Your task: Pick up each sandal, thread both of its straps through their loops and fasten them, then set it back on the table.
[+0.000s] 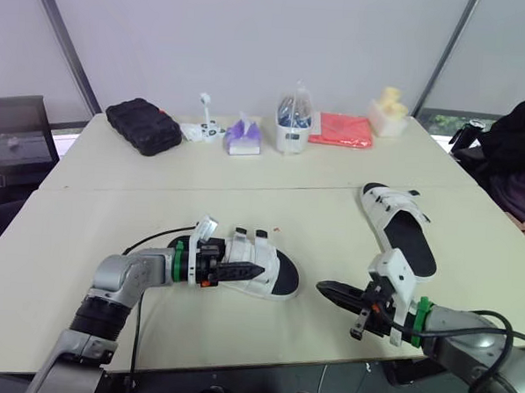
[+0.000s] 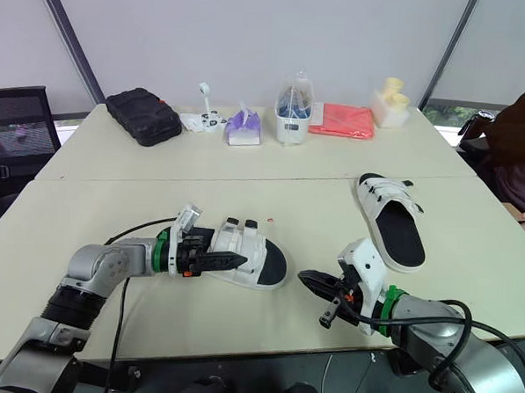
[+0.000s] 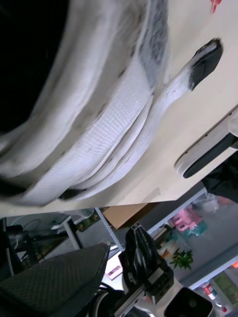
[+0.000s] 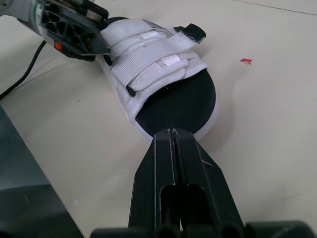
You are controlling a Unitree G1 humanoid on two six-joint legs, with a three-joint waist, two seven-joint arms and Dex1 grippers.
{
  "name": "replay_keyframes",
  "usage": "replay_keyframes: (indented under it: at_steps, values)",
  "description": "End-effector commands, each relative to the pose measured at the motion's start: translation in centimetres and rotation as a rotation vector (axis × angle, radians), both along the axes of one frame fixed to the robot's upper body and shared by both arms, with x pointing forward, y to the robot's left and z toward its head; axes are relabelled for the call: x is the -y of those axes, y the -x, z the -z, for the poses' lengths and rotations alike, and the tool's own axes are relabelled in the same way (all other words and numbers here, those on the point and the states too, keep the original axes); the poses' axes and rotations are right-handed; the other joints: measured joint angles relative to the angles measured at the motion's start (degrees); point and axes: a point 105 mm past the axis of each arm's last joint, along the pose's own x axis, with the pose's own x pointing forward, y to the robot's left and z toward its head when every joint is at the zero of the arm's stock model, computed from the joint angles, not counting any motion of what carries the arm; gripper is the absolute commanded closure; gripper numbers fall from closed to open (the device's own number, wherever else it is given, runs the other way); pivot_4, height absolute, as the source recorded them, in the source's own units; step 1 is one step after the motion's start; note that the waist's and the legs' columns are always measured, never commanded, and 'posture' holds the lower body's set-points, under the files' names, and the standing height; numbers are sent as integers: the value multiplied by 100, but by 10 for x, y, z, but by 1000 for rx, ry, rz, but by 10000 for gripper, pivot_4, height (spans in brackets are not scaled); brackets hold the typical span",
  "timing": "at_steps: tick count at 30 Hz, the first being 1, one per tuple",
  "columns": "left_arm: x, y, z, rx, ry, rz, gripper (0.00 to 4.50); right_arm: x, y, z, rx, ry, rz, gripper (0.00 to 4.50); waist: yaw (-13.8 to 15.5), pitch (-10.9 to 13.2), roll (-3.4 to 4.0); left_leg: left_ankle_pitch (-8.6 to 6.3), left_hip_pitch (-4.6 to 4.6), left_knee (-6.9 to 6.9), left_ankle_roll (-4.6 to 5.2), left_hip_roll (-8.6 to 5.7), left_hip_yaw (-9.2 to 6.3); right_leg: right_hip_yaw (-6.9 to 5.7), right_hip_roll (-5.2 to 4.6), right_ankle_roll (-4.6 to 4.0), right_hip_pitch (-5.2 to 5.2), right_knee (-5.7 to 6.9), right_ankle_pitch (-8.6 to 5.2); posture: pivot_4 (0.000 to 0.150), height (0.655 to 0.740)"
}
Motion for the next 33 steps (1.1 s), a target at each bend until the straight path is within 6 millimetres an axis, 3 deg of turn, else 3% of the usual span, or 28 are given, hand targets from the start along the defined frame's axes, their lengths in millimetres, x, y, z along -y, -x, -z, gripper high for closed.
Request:
replay_keyframes:
  at_steps: [1, 6, 10, 11, 14, 17, 20, 26, 32, 33]
  values:
    - [5, -5, -7, 32, 23, 8, 19987, -9, 13, -4, 2, -14, -43, 45000, 2, 0, 0, 0, -3, 0, 0, 0, 0, 0, 0, 9, -2, 0, 5, 1500, 7400]
    - [12, -6, -12, 36, 47, 15, 44342, -11, 14, -3, -5, -16, -45, 45000, 6, 0, 0, -1, -20, 25, 1, -1, -3, -2, 0, 9, -7, 0, 6, 1500, 7400]
    - [16, -6, -20, 60, 62, 15, 44756, -11, 12, -2, -6, -18, -43, 45000, 9, 0, 0, -4, -27, 46, 6, -1, -3, -3, 0, 4, -5, 0, 7, 1500, 7400]
    - [21, -12, -33, 139, 78, -17, 44756, -11, 12, -2, -5, -17, -41, 45000, 9, 0, 0, -5, -30, 50, 8, -1, -3, -3, 0, 4, -5, 1, 7, 1500, 7400]
    - [28, -44, -88, 352, 205, -252, 44756, -10, 7, 0, -1, -22, -26, 45000, 66, 5, -6, -6, -39, 63, 10, -2, -7, -6, 0, 6, -7, 1, 8, 1500, 7400]
    - [33, -66, -106, 395, 271, -428, 44756, -11, 3, -1, 17, -28, -15, 45000, 156, 11, -17, -6, -46, 83, 10, -2, -9, -12, 1, 14, -4, -1, 23, 1500, 7400]
    - [33, -103, -124, 390, 332, -720, 44756, -11, -9, -8, 82, -35, 16, 45000, 154, 9, -15, -8, -39, 80, 13, -3, -1, -12, 1, 20, 1, -2, 25, 1500, 7400]
    - [28, -152, -117, 191, 393, -1107, 44756, -3, -33, -29, 225, -43, 107, 45000, 151, 20, -32, -8, -40, 81, 14, -5, 2, -22, 9, 36, -1, -1, 33, 1500, 7400]
    - [26, -165, -94, 84, 365, -1220, 44756, -6, -35, -33, 246, -44, 105, 45000, 153, 23, -37, -13, -42, 77, 23, -16, 1, -32, 12, 44, -4, 1, 35, 1500, 7400]
    - [26, -165, -91, 85, 352, -1221, 40415, -7, -35, -32, 245, -44, 103, 45000, 151, 23, -37, -14, -42, 77, 25, -19, 0, -32, 8, 46, -3, 1, 35, 1500, 7400]
